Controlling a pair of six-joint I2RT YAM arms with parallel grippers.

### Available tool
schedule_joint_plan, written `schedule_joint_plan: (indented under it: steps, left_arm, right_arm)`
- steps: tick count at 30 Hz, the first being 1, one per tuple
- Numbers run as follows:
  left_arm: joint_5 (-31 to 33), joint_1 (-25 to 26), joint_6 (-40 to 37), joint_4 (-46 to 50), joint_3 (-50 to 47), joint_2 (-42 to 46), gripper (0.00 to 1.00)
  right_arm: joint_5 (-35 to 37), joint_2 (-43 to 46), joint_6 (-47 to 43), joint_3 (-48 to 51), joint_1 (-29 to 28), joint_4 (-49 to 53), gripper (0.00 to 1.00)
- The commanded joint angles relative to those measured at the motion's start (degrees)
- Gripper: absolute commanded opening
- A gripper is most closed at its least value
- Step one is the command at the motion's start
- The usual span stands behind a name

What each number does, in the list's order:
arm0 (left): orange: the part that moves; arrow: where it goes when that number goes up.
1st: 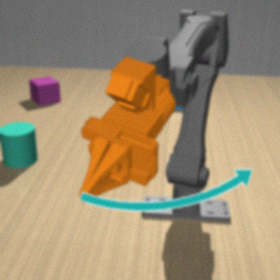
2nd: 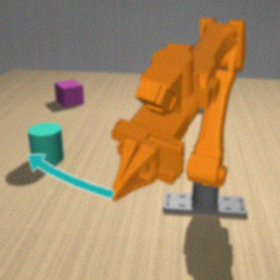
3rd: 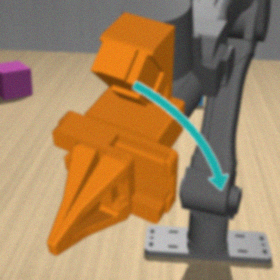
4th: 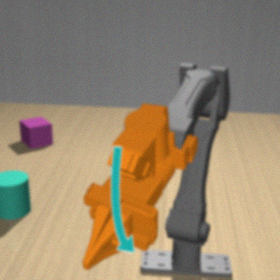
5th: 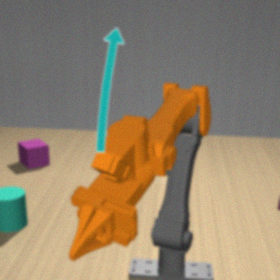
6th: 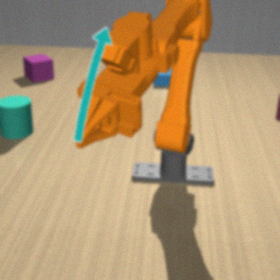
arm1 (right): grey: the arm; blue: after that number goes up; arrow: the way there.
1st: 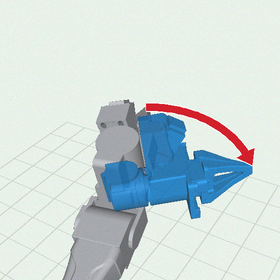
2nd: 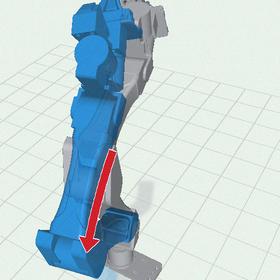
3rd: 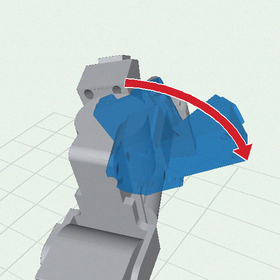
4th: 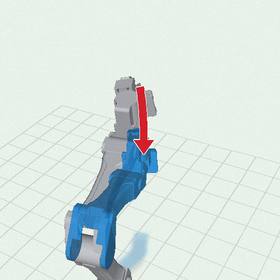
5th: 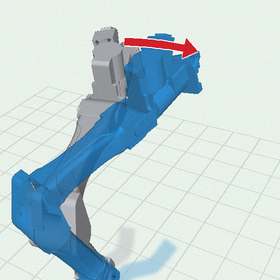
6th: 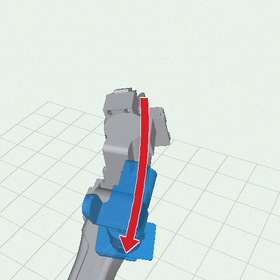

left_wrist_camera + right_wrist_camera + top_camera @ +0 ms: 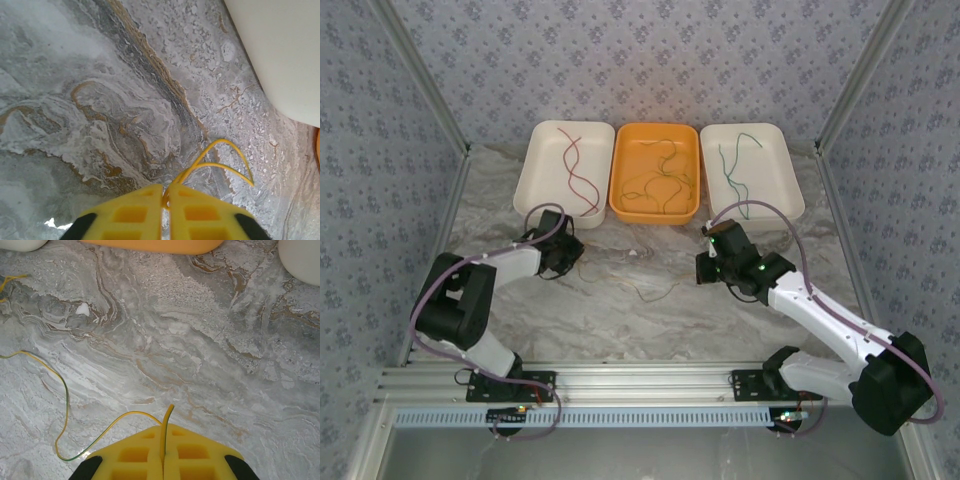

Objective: Untangle the cables

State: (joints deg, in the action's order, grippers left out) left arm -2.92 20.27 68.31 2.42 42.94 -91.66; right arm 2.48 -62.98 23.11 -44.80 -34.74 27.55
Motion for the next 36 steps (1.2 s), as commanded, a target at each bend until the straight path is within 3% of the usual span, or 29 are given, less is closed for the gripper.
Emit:
schedule_joint_plan:
  steps: [1,10,16,23,30,36]
  left_arm:
    - [1.26,0.21,0.31,-1.31,1.27,-0.75,0.06]
    - [4.91,-0.29,-1.20,2.69,0.95,6.17,0.00]
    - [3.72,-4.97,-3.29,6.98,0.18,15.59,0.00]
    - [-6.30,-14.68,-7.87,10.39,-0.44,26.47,0.00]
    - [-20.96,-23.65,-9.40,10.87,-0.83,29.86,0.00]
    - [-26.65,-25.83,-10.99,12.05,-1.15,31.52,0.00]
  right_arm:
    - [-0.43,0.84,0.91,0.45,-0.19,-0.33,0.00]
    - [1.84,1.70,0.92,0.17,0.09,0.57,0.00]
    - [3.95,4.59,1.33,0.15,2.72,2.61,0.00]
    - [4.35,9.87,2.36,-0.03,9.46,4.44,0.00]
    - [1.87,11.85,1.43,-2.65,17.48,5.32,0.00]
    - [-1.55,11.86,0.57,-3.12,24.37,3.84,0.00]
